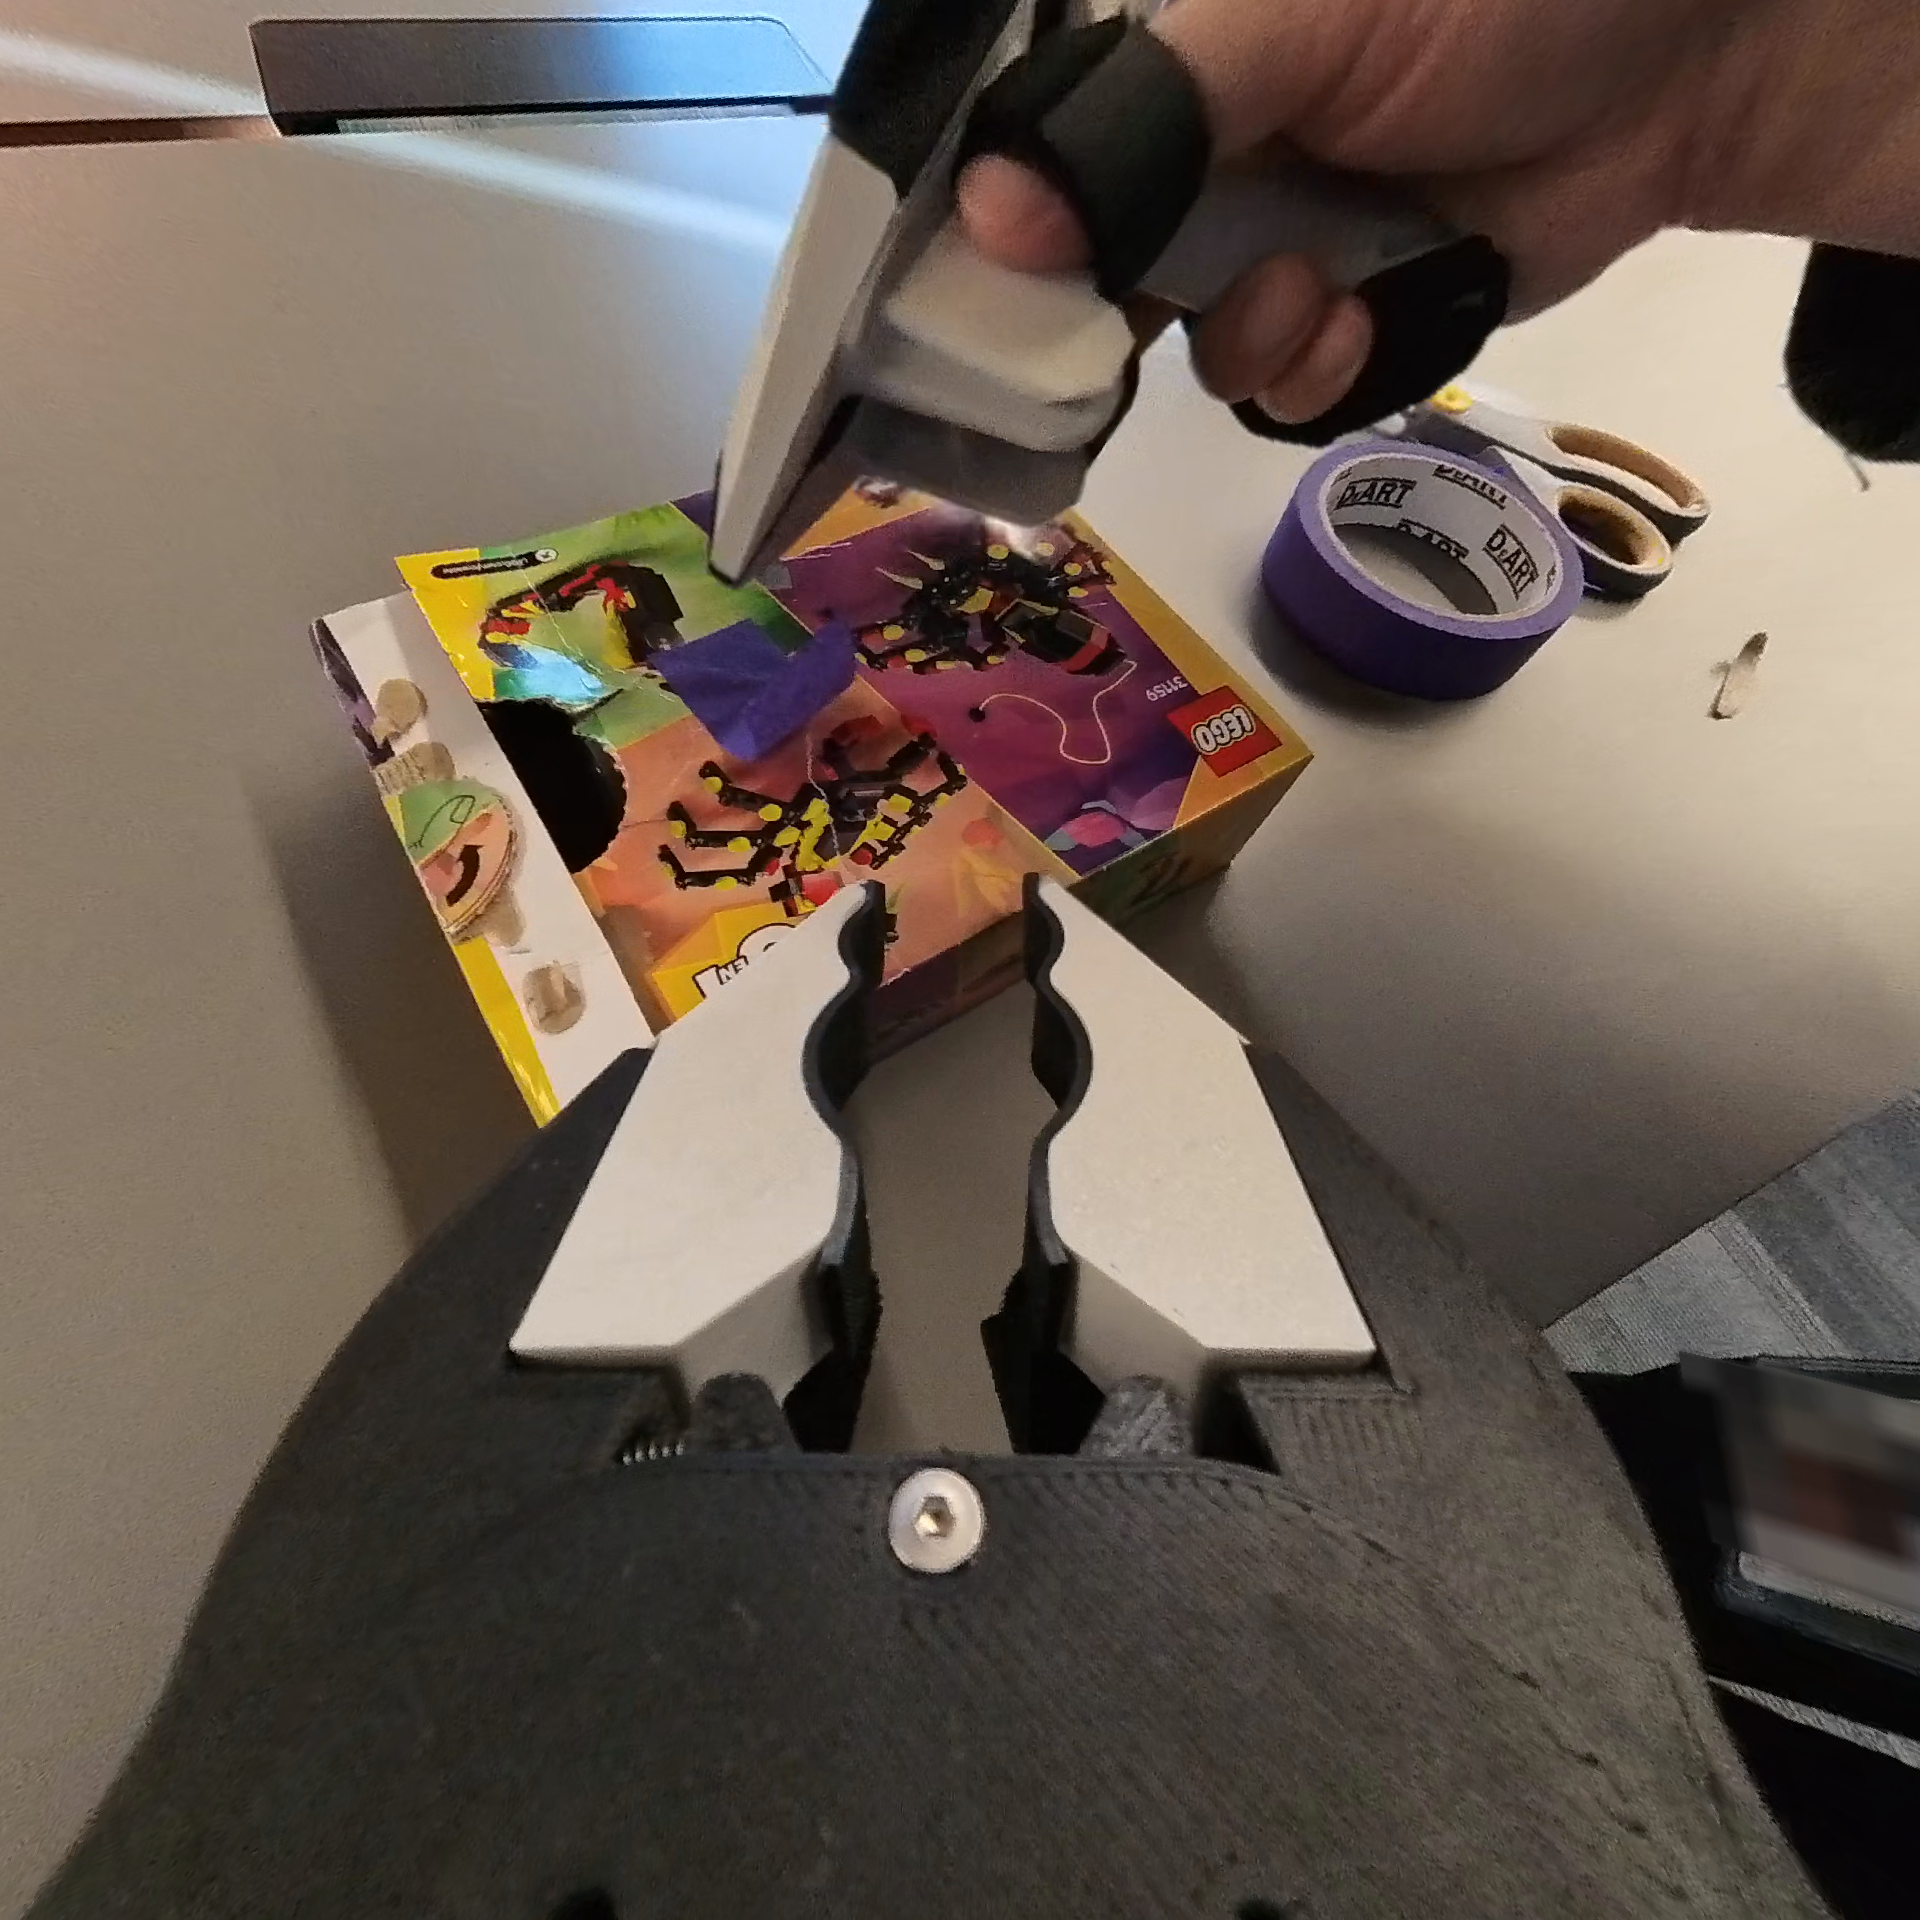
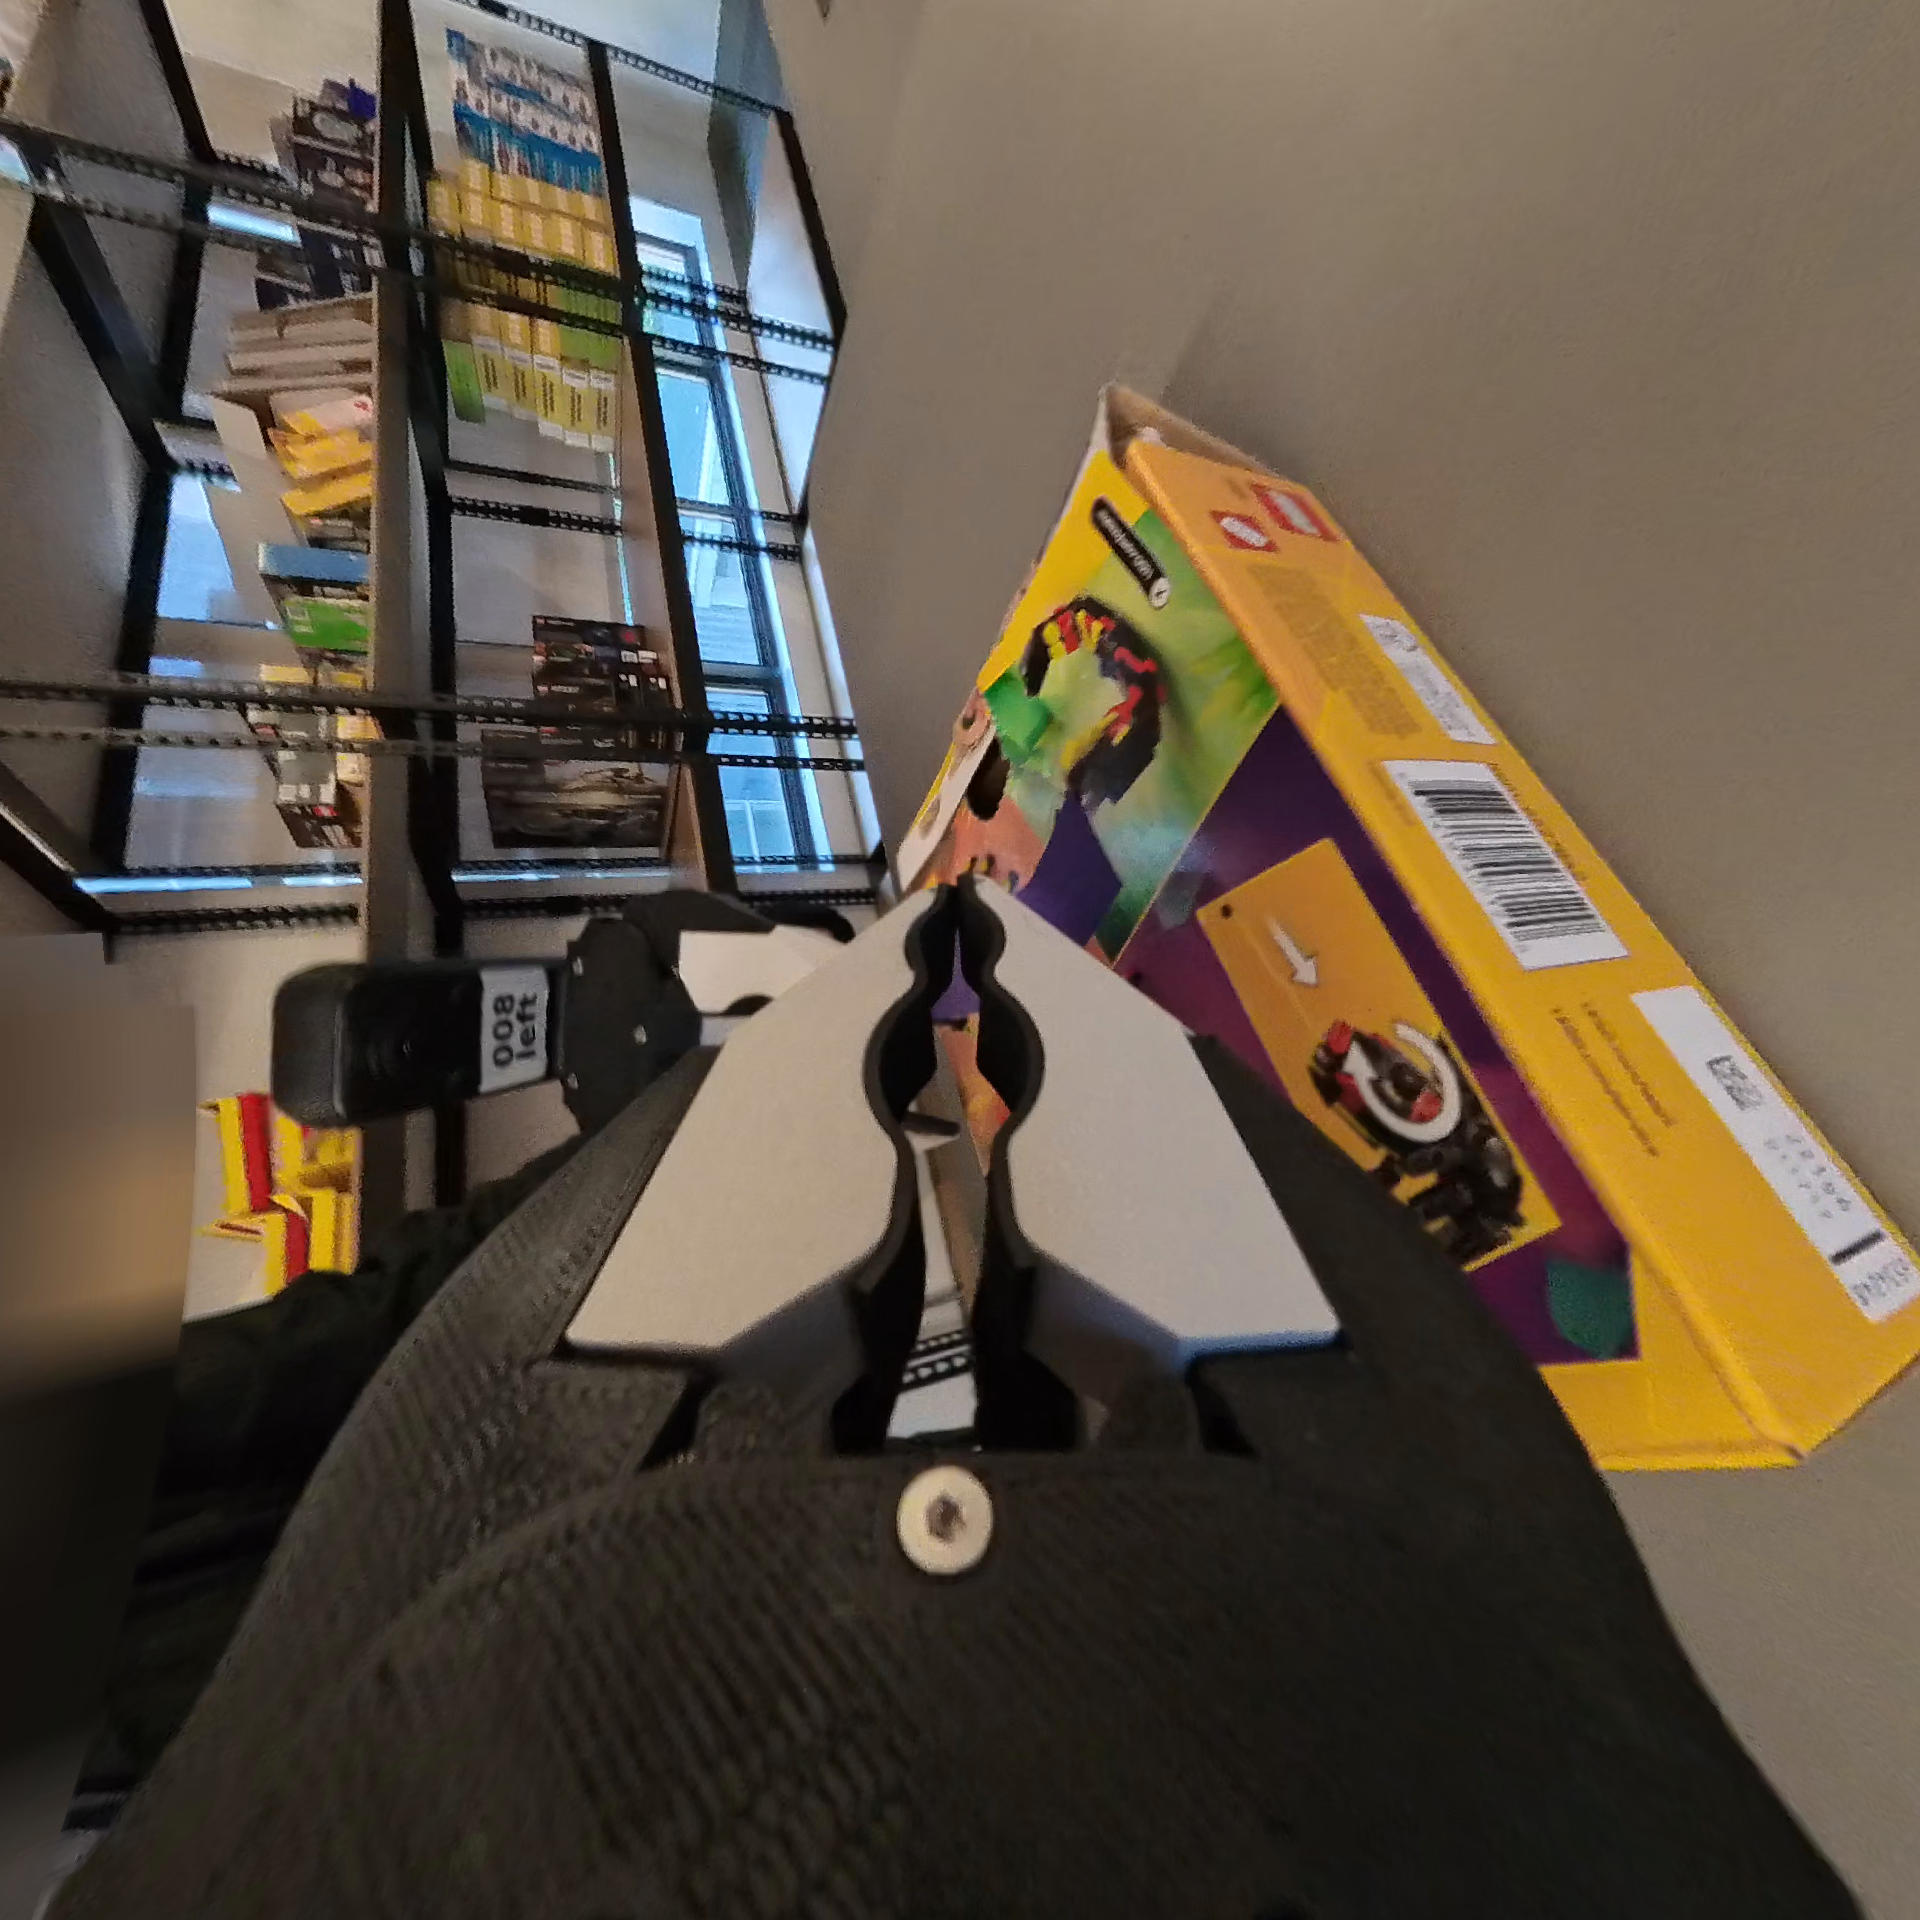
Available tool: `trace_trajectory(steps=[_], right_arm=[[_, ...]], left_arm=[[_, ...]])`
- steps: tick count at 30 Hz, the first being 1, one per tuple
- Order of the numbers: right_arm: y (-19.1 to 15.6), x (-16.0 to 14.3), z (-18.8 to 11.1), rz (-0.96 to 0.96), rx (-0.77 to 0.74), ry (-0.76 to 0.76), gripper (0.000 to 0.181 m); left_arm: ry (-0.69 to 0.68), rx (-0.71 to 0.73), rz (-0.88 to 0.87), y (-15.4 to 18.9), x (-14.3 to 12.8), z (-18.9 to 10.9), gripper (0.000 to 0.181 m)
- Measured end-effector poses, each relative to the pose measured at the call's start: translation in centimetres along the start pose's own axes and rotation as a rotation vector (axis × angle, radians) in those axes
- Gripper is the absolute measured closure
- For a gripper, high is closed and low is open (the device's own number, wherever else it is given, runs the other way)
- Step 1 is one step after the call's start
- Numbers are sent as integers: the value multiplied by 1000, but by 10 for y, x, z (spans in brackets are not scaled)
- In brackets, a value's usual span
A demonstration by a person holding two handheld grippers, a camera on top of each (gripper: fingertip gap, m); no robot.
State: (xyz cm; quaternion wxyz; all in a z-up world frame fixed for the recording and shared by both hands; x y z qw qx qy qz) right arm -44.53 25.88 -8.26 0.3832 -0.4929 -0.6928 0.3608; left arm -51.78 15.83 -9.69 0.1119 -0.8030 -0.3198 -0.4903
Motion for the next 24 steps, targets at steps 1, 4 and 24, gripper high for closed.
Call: trace_trajectory(steps=[1, 4, 24], right_arm=[[3, 2, 1, 32, -8, -6, 181], [9, 0, 9, 107, -9, -65, 181], [5, -25, 32, 64, -100, -200, 181]], left_arm=[[0, 5, 3, 0, 0, 0, 158], [1, 14, 5, 0, 0, 1, 159], [2, 43, -3, -3, -1, 4, 165]])
Point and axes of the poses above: each gripper's, where its closed fingertips meet, z out along the fingers, x out of its top, y = z × x across the jaws, the point moved 5 cm from there along -z, back along the fingers, and after that the axes turned 3 degrees about -x, right-handed, at the moved point
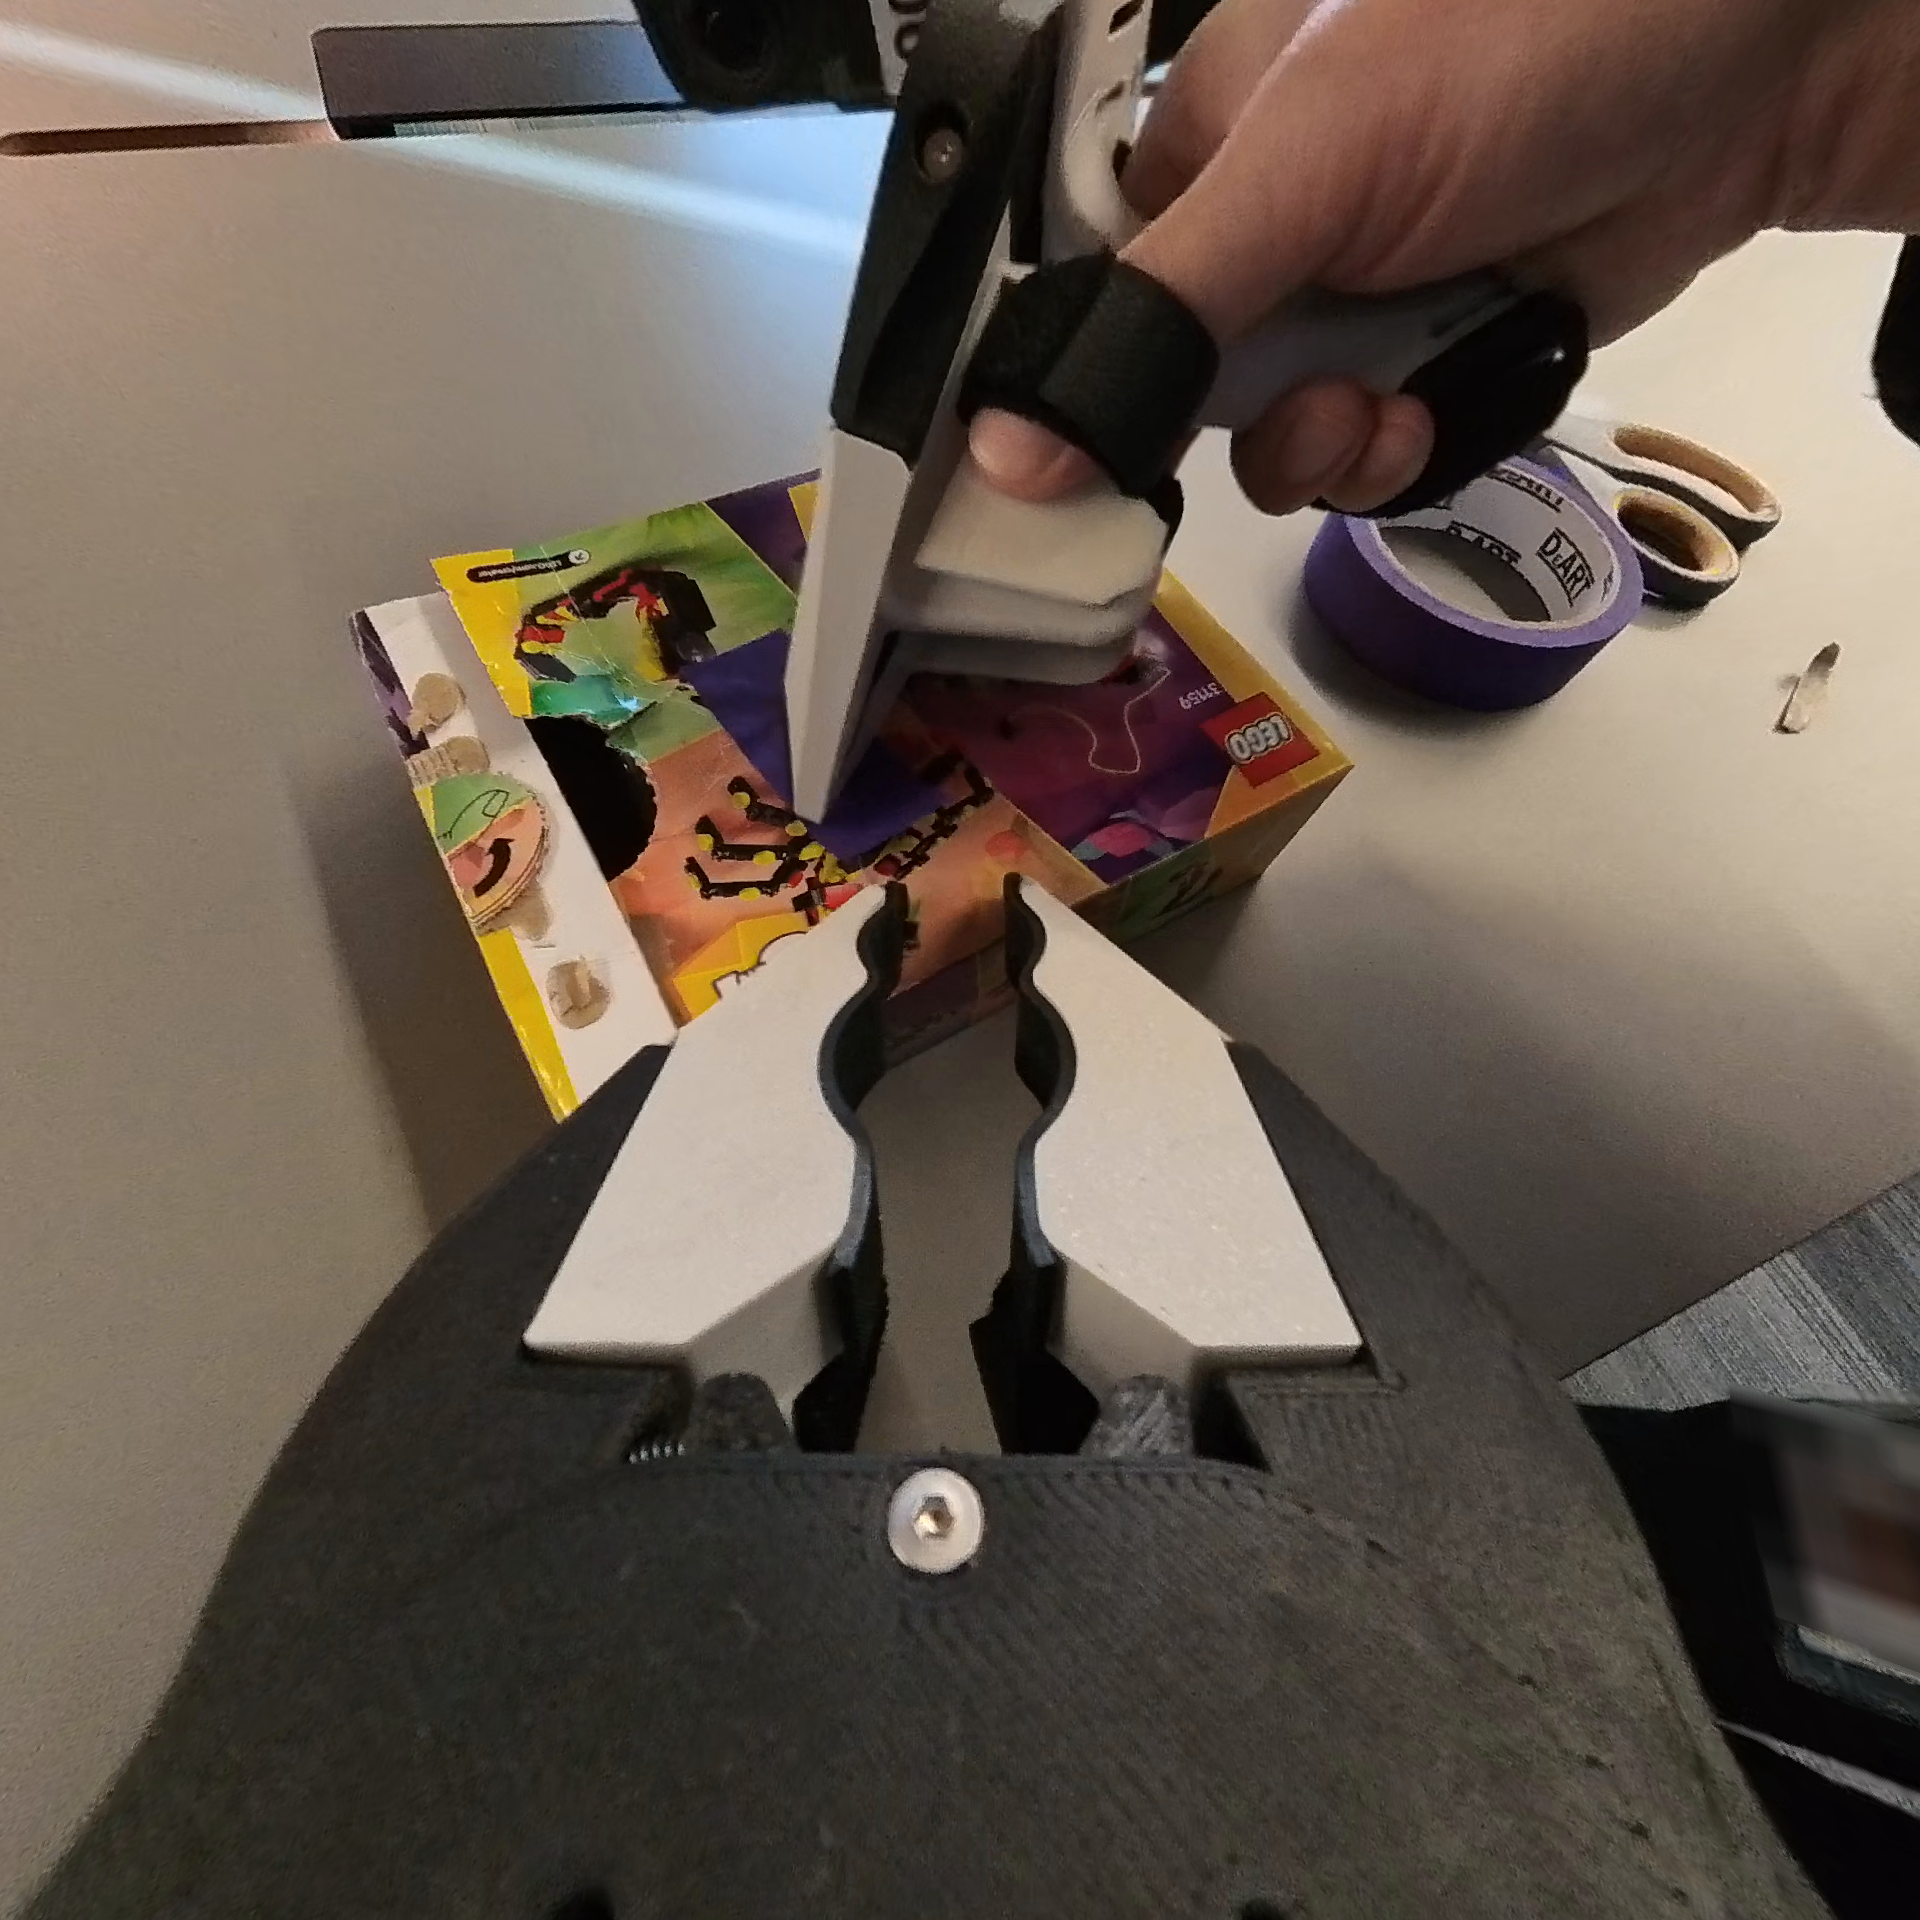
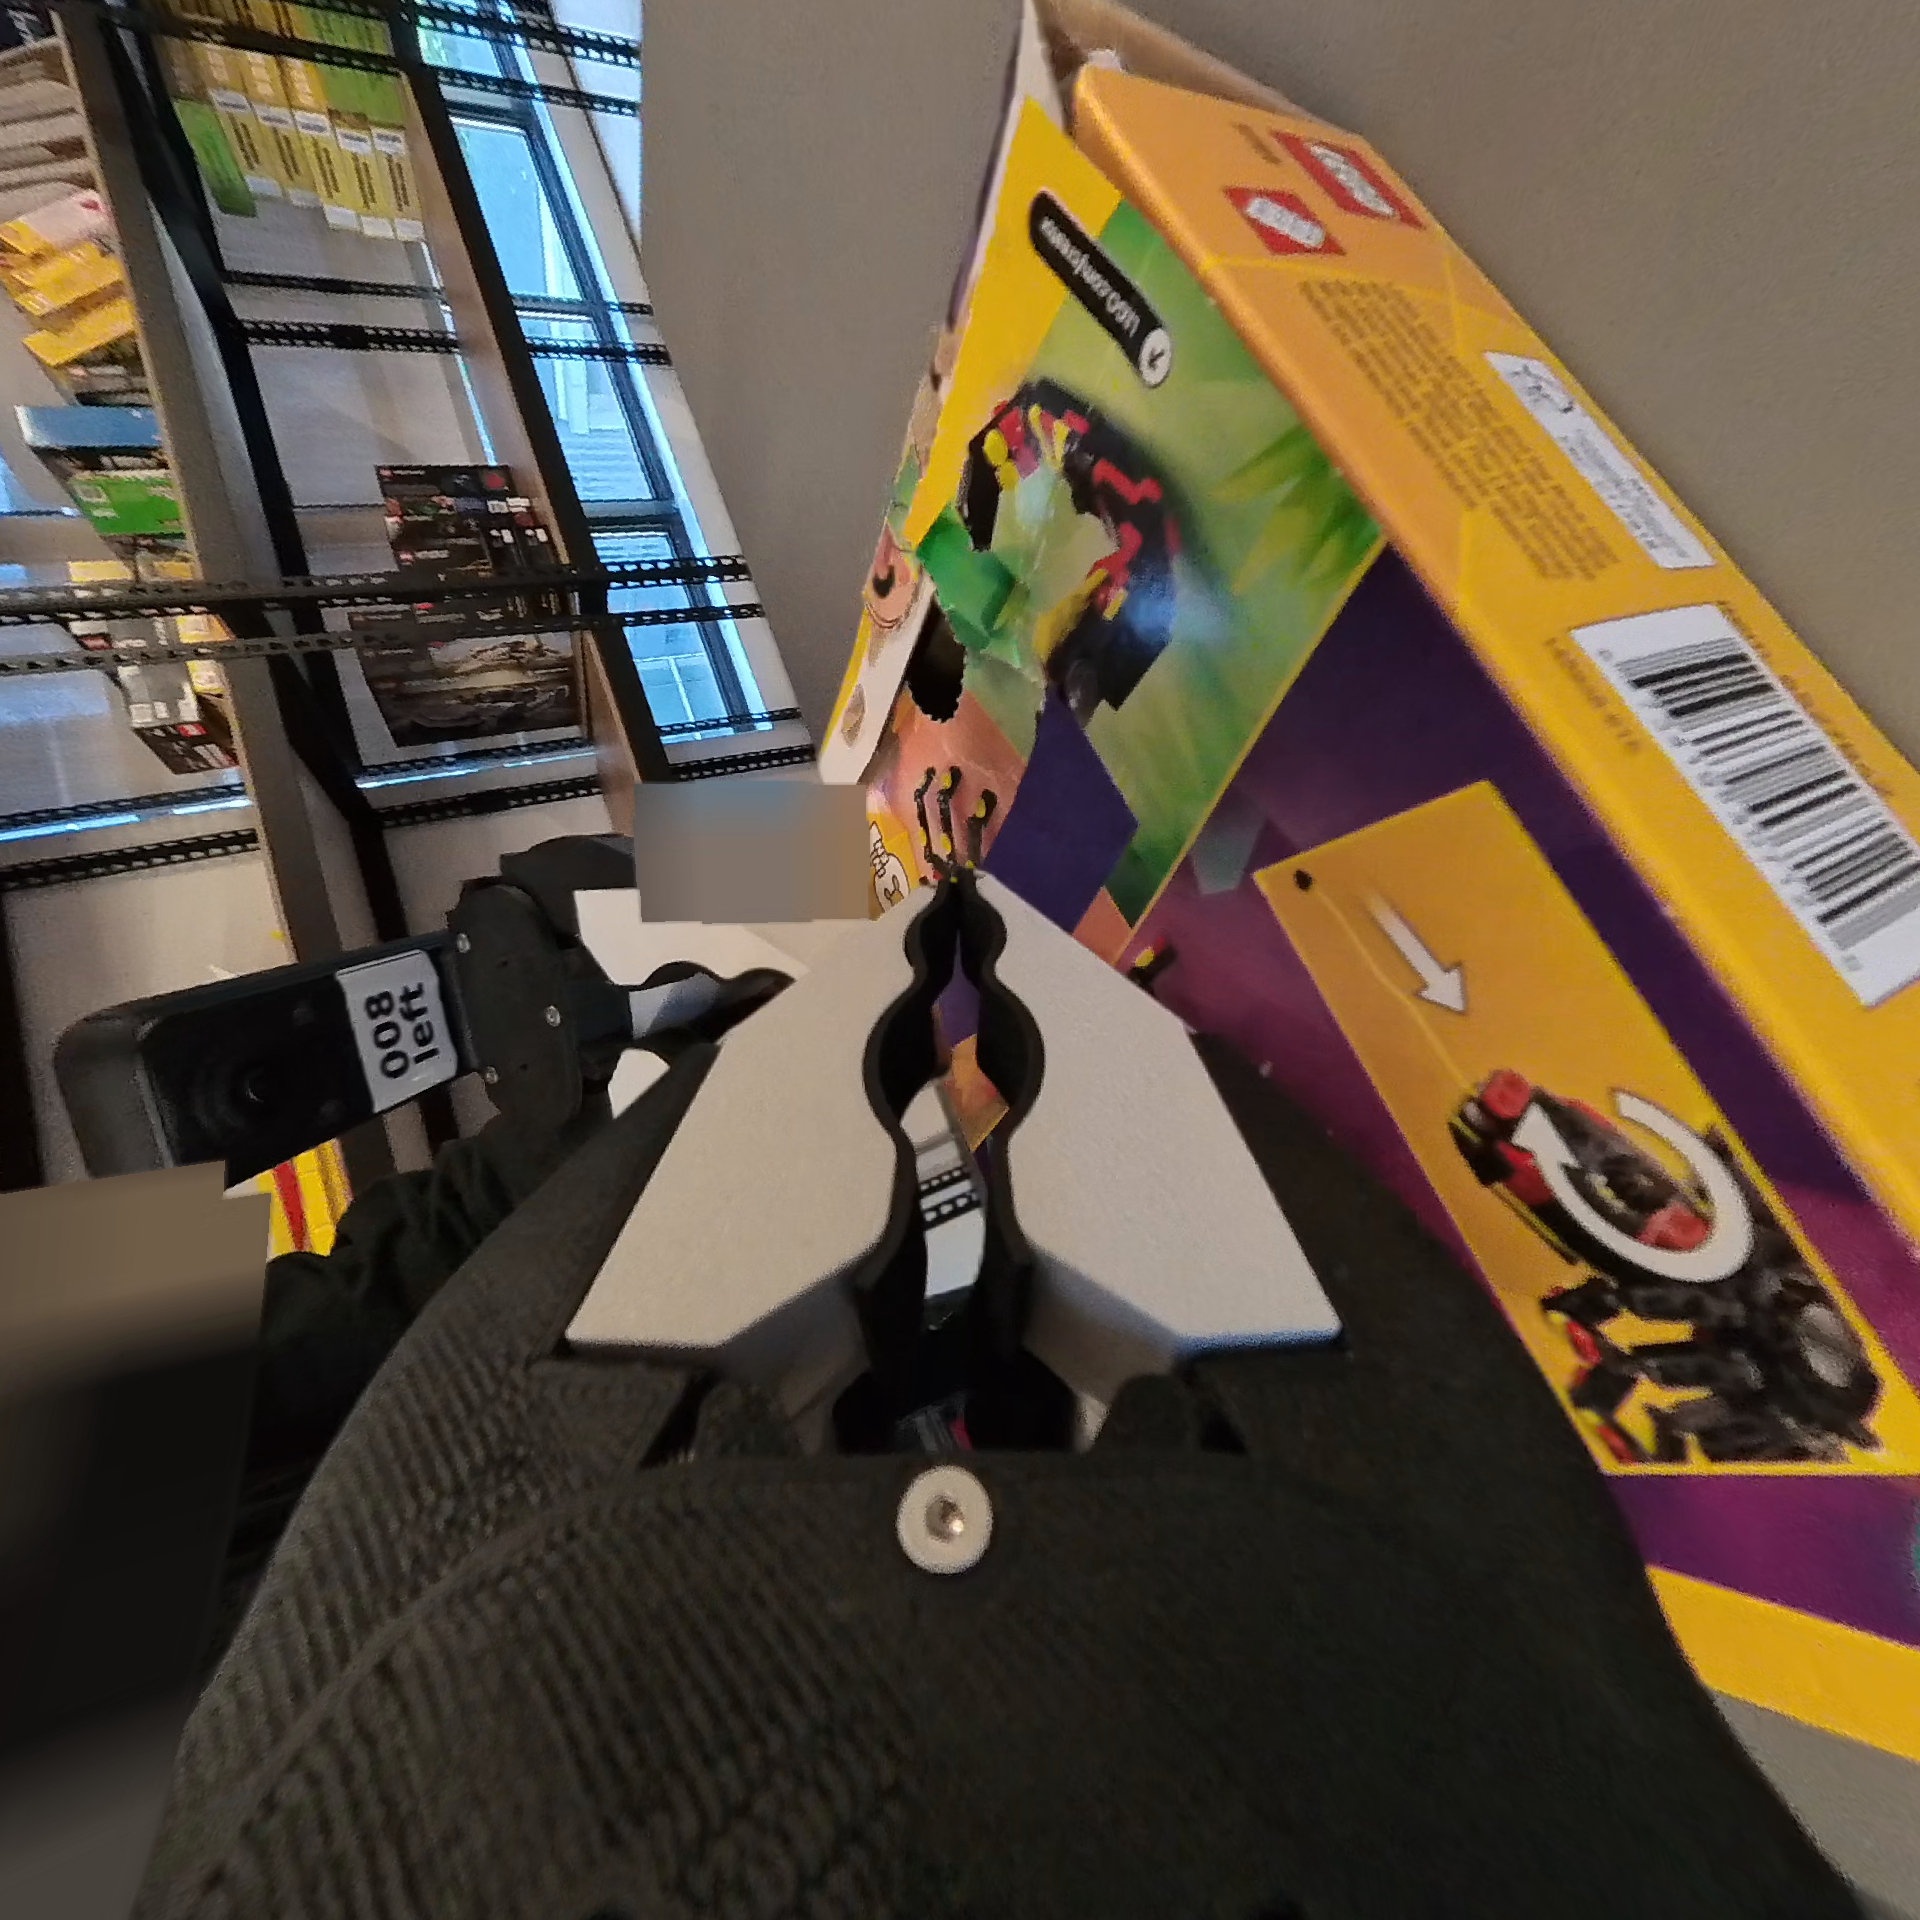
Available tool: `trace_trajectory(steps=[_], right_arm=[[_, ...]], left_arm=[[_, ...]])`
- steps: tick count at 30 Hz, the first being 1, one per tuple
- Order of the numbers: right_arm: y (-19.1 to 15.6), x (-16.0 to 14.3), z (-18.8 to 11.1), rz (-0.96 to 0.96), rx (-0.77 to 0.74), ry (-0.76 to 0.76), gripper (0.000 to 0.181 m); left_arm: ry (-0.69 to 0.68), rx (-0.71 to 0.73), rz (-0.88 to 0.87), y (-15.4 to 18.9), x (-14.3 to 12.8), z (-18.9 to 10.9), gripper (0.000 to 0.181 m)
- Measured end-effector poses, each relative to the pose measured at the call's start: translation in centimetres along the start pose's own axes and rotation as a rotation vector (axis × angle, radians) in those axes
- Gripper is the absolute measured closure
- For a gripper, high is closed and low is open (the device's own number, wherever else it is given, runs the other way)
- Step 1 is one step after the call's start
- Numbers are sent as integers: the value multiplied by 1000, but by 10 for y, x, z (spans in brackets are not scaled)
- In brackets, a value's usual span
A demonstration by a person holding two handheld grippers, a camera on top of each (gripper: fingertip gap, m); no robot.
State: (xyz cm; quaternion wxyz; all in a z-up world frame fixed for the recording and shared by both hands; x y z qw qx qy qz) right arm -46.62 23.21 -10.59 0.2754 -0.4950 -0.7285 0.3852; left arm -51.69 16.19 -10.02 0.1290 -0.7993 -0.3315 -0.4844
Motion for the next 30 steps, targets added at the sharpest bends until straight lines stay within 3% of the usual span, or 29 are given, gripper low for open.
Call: trace_trajectory(steps=[5, 16, 24, 30], right_arm=[[-4, -8, 4, -34, -14, -7, 181], [-8, -26, 8, -104, 1, 17, 181], [-10, -42, 10, -88, 6, -11, 181], [-7, -38, 9, -6, 74, -33, 181]], left_arm=[[21, 18, -6, 0, -1, 0, 165], [67, 54, -59, 3, -5, -7, 149], [95, 64, -42, 3, -8, -7, 149], [120, 27, -85, 6, -7, -7, 137]])
Point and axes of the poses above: each gripper's, where its closed fingertips meet, z out along the fingers, x out of its top, y = z × x across the jaws, the point moved 5 cm from there along -z, back along the fingers, and after that the axes turned 3 degrees about -x, right-handed, at the moved point
